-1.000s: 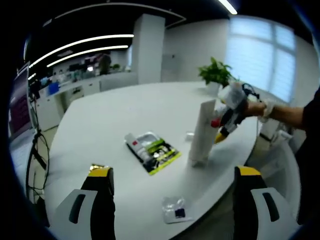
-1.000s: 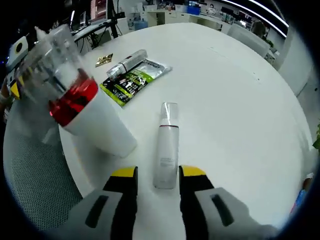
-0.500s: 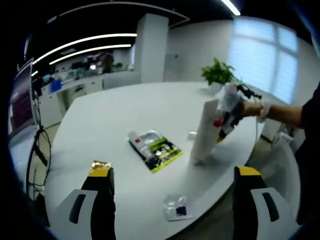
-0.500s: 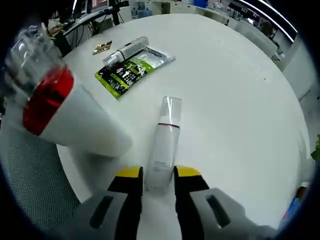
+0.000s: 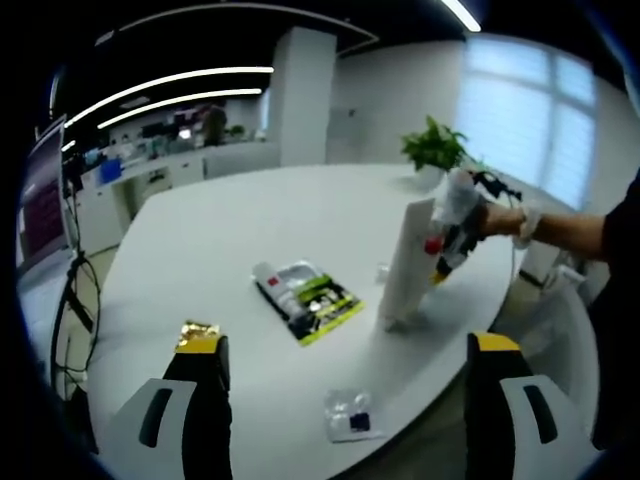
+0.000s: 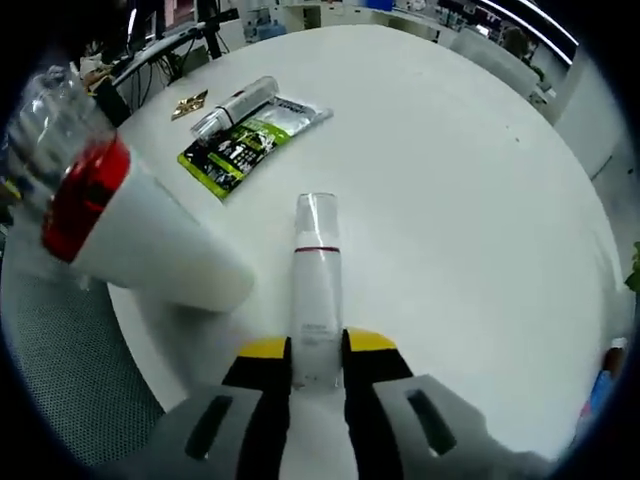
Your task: Arrange the skincare products in the storage area until every visible bottle or jar stands upright without overlapping.
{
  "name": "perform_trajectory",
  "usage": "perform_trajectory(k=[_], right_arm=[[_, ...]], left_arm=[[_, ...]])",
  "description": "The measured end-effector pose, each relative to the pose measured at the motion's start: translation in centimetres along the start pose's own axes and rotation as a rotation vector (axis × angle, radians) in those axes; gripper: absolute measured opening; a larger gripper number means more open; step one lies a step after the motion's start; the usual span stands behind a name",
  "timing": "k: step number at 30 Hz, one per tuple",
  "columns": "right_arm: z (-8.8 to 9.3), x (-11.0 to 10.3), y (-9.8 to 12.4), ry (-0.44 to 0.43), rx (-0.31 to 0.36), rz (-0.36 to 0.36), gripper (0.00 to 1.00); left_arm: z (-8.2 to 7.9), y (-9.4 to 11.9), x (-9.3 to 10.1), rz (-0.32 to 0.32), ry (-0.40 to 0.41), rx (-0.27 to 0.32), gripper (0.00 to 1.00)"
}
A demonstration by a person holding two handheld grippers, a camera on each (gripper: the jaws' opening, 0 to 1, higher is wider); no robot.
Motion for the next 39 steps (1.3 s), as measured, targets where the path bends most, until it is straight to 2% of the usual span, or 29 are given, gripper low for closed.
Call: perform_trajectory(k=[4,8,10,14,20,28,34,39], right_arm=[[0.5,0.2,0.3,-0.001,-0.001,0.003,0.18],[0.9,0.3,0.9,-0.014,0.034,0.010,0.18],[1.1,0.2,1.1,-0.044,0.058,-0.012,0.17],[1.5,0.3,1.5,-0.146,0.144,-0.067,0.17],[1.8,0.4,3.1,-0.273,0.255,-0.146,0.17],[1.7,0.3,6.3,-0.338,0.406,-0.189,0.17],[1.0,-0.9,8.7,-0.354,0.518,-0.241,0.17],[0.4,-2.0,10.7,-0.353,0.595,-0.271,0.18]], left_arm=[[0.1,-0.1,0.1,0.009,-0.003,-0.005,0.96],[0.1,-0.2,0.5,0.022,-0.009,-0.004,0.96],[0.0,-0.2,0.6,0.025,-0.013,-0.003,0.95],[-0.1,-0.3,0.8,0.032,-0.020,-0.004,0.95],[-0.6,-0.2,1.1,0.044,-0.017,0.025,0.94],[-0.6,-0.3,1.8,0.070,-0.048,0.017,0.93],[-1.1,-0.4,2.4,0.102,-0.046,0.047,0.91],[-1.5,-0.4,2.8,0.120,-0.005,0.076,0.90]])
Point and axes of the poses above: the point that each gripper's makers call its tool centre point, and the gripper's own axes: y roughly backward along the fingers, x roughly to its right, z roughly out of its underside, the point moved 6 cm from there along y, roughly backward along the fingers, and after that the axes turned 11 degrees about -y, right-handed, at the moved point
